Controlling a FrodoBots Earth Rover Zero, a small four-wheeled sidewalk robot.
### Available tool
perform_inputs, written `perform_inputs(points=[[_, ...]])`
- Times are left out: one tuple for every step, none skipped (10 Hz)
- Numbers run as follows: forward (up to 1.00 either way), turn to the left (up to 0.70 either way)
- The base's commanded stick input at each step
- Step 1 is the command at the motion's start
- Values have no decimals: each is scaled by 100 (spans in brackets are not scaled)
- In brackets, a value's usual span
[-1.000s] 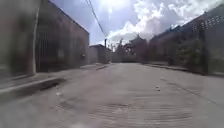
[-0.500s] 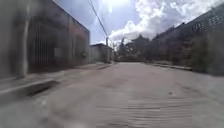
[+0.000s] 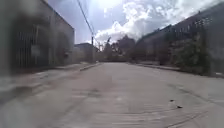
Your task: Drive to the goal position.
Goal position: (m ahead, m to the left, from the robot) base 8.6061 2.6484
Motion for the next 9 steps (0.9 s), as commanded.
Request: perform_inputs(points=[[100, 0], [100, 0], [100, 0], [100, 0], [100, 0], [100, 0], [100, 0], [100, 0], [100, 0]])
